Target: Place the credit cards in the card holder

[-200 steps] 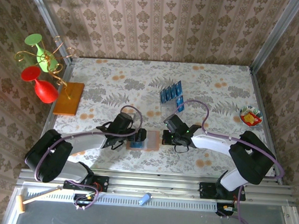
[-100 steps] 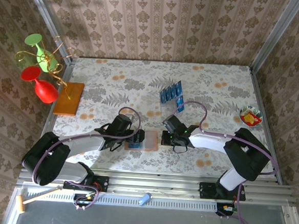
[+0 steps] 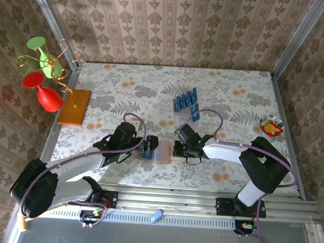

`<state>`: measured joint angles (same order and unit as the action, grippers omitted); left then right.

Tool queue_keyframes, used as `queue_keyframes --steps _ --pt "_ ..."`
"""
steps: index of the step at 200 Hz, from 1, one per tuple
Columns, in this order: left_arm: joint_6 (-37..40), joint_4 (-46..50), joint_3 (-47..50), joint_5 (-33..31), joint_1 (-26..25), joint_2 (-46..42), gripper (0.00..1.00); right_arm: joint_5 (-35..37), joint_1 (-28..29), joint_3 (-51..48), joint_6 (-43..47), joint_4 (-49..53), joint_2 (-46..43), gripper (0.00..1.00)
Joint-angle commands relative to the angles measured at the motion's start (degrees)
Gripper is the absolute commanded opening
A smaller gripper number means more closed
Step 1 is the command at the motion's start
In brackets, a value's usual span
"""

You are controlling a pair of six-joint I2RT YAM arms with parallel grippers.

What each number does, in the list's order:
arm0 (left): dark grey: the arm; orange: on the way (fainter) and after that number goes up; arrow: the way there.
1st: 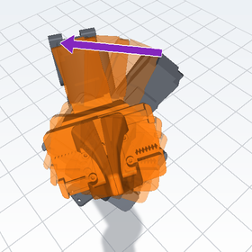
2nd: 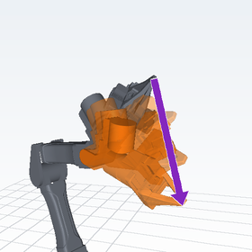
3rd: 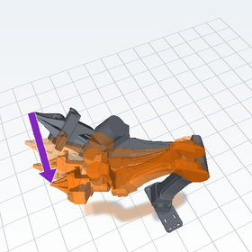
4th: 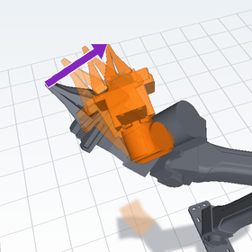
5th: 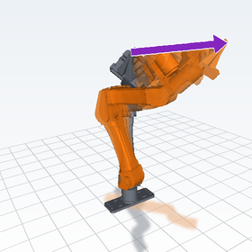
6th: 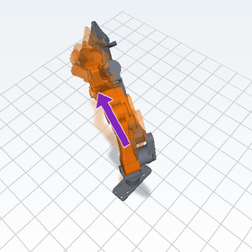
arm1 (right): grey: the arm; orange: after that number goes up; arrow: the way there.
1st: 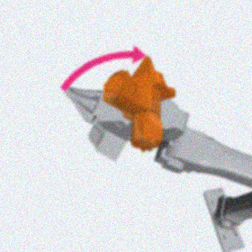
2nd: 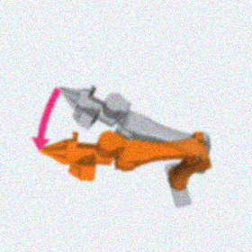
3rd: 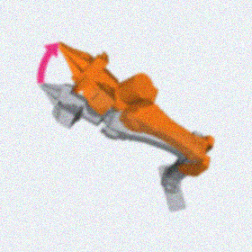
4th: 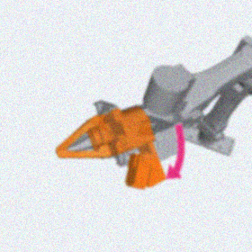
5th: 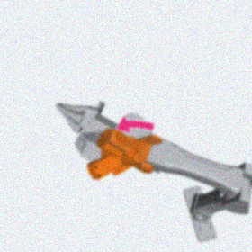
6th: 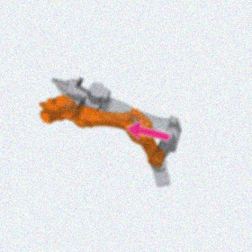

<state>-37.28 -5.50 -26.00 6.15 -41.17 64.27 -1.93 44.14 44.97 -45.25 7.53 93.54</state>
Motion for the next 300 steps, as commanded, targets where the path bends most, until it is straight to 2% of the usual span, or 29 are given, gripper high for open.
queue_keyframes --steps 1,89,126,148,162,191,219,269,291,300 --pt "-3.0 -2.8 -0.2 2.4 -0.3 -0.3 1.00 -1.1 0.6 1.1 -1.1 -2.0 3.0 0.00" --pt "-6.9 -12.1 -4.7 1.0 -7.7 9.4 1.00 -1.5 0.6 1.2 -1.3 -2.5 3.4 0.00" --pt "-8.3 -15.2 -4.6 -0.7 -9.0 13.3 1.00 -1.7 0.4 0.7 -1.6 -2.6 2.4 0.00" --pt "-8.6 -16.3 -4.2 -1.4 -9.3 15.3 1.00 -1.7 -0.2 -0.1 -1.9 -2.1 0.3 0.19" --pt "-8.9 -17.0 -4.1 -1.5 -9.4 16.6 1.00 -1.6 -0.8 -0.8 -1.7 -1.4 -1.5 0.27" --pt "-9.7 -18.5 -4.0 -2.0 -9.9 19.5 1.00 -1.1 -2.2 -2.3 -1.4 0.5 -6.6 0.38" --pt "-10.3 -19.7 -3.5 -2.7 -10.4 21.7 1.00 -0.1 -3.5 -3.5 -1.2 3.1 -11.9 0.43" --pt "-10.2 -19.7 -2.7 -3.5 -10.6 21.9 1.00 0.7 -5.5 -5.4 -0.7 6.1 -19.1 0.43" --pt "-9.1 -16.8 -4.0 -3.3 -10.1 19.6 1.00 -0.8 -5.4 -5.5 -0.8 5.6 -20.5 0.37" --pt "-8.6 -15.4 -4.5 -3.2 -9.7 18.4 1.00 -1.9 -5.4 -5.7 -0.9 4.5 -21.0 0.31"
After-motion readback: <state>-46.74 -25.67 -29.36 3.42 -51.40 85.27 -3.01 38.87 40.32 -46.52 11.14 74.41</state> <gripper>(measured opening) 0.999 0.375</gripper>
